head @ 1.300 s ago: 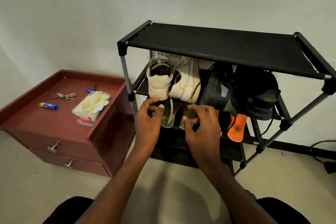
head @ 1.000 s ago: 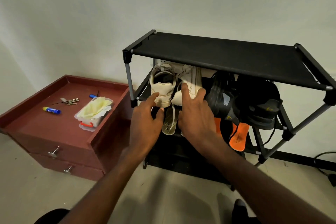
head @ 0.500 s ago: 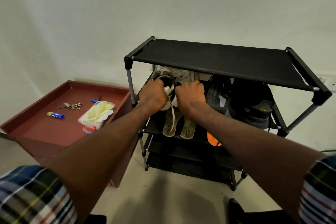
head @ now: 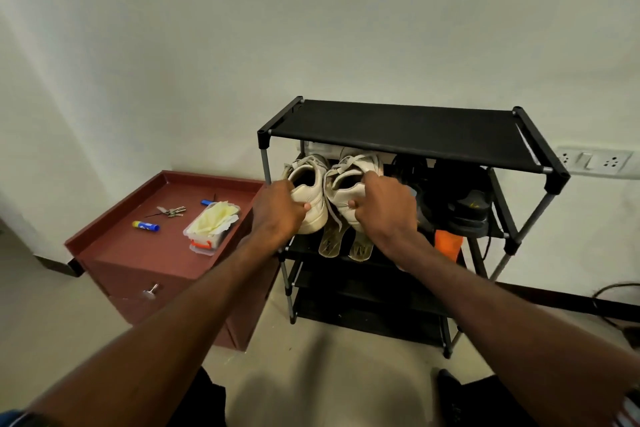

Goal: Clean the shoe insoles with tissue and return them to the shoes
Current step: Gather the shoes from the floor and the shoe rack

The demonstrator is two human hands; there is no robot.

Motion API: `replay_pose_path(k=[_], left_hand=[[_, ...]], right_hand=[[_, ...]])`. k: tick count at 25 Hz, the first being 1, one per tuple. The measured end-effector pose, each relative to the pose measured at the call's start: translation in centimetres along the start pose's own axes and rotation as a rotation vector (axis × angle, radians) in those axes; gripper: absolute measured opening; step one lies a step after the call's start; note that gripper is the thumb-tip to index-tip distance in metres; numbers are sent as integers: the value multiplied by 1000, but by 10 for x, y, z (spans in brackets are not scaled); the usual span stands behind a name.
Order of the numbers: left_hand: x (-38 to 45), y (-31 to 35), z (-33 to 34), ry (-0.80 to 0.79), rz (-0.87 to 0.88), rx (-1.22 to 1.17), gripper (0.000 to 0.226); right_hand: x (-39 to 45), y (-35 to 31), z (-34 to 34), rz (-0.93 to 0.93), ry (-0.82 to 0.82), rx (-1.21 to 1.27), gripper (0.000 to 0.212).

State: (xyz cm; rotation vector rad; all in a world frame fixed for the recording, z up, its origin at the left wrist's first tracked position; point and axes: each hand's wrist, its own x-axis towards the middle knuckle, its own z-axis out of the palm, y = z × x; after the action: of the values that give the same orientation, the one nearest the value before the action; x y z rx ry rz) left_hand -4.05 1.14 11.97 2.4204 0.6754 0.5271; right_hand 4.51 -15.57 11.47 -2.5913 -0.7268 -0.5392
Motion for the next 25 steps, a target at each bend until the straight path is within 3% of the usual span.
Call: replay_pose_path(k=[7,12,16,25], left_hand=[[-122,-18,-19,39,-54,-65,28],[-195,-39,2,94,-120,-49,15],[-213,-62,26,1,-149,-11,14],[-195,-118,120,-251,-420,71,33]], right_hand=[[-123,-9,-22,87,128,372,31],[-197,-2,6,124,86,496,26],[-231,8,34,227,-24,508,26],[-240,36,126,511,-434,485,35]])
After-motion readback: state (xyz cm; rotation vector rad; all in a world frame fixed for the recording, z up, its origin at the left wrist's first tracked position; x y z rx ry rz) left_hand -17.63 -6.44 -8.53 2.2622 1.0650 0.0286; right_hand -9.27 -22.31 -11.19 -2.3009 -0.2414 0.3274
